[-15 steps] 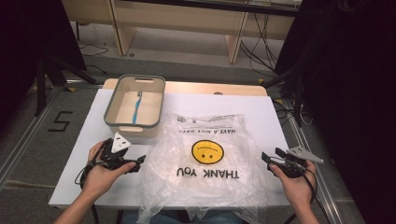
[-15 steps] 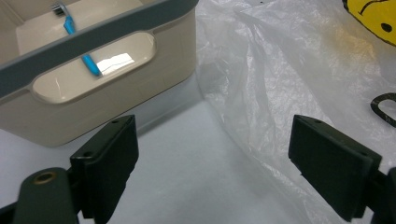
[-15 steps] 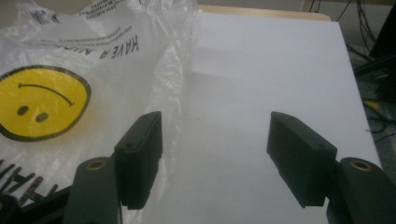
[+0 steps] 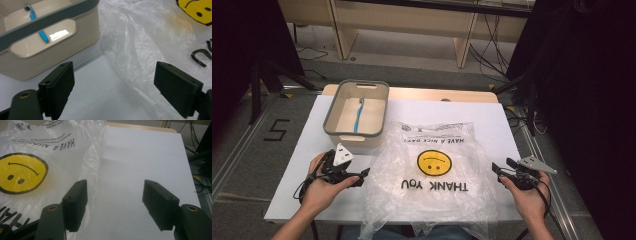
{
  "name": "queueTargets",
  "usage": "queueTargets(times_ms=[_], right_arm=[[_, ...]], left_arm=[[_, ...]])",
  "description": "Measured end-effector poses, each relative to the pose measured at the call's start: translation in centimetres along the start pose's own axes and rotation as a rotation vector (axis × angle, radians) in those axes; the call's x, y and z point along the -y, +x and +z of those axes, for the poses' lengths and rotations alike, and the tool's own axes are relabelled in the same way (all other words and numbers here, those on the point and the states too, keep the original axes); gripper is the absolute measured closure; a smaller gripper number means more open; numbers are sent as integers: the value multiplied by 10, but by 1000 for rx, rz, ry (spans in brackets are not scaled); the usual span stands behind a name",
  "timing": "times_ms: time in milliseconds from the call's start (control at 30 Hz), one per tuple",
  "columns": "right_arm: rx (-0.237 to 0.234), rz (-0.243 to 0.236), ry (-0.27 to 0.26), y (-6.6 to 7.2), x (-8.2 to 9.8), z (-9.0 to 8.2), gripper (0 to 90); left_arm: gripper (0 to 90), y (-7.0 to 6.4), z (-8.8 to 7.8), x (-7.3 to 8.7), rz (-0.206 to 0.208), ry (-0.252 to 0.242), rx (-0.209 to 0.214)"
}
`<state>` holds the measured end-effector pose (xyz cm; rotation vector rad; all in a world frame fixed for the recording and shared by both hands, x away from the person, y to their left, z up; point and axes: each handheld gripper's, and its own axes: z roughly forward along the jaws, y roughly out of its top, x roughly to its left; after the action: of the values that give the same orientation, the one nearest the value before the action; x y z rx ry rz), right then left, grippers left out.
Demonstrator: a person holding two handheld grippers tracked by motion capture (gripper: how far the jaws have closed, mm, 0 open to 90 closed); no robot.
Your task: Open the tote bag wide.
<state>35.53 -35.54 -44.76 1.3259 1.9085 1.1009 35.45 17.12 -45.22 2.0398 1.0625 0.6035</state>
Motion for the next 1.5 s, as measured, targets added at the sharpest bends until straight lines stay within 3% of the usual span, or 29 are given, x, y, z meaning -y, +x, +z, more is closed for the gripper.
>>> queueTargets(times_ms=[367,767,900,1033,1133,1367,1500], right_arm=[[-41,-38,18,8,-2,4,407],[-131,0,78,21,0,13,362],[-143,-8,106,24,1,16,359],[-140,-14,151,26,3,19,359],[-145,-20,169,26,5,20,363],[-136,-15,209,26,8,24,438],[-137,-9,232,25,9,26,521]], left_arm=[[177,-19,4,-3,-7,46,50],[177,-36,16,0,11,111,95],[173,-38,18,0,9,114,93],[156,-40,21,1,18,166,84],[156,-41,25,3,-2,198,67],[169,-40,33,9,-38,271,83],[229,-40,36,10,-56,283,91]])
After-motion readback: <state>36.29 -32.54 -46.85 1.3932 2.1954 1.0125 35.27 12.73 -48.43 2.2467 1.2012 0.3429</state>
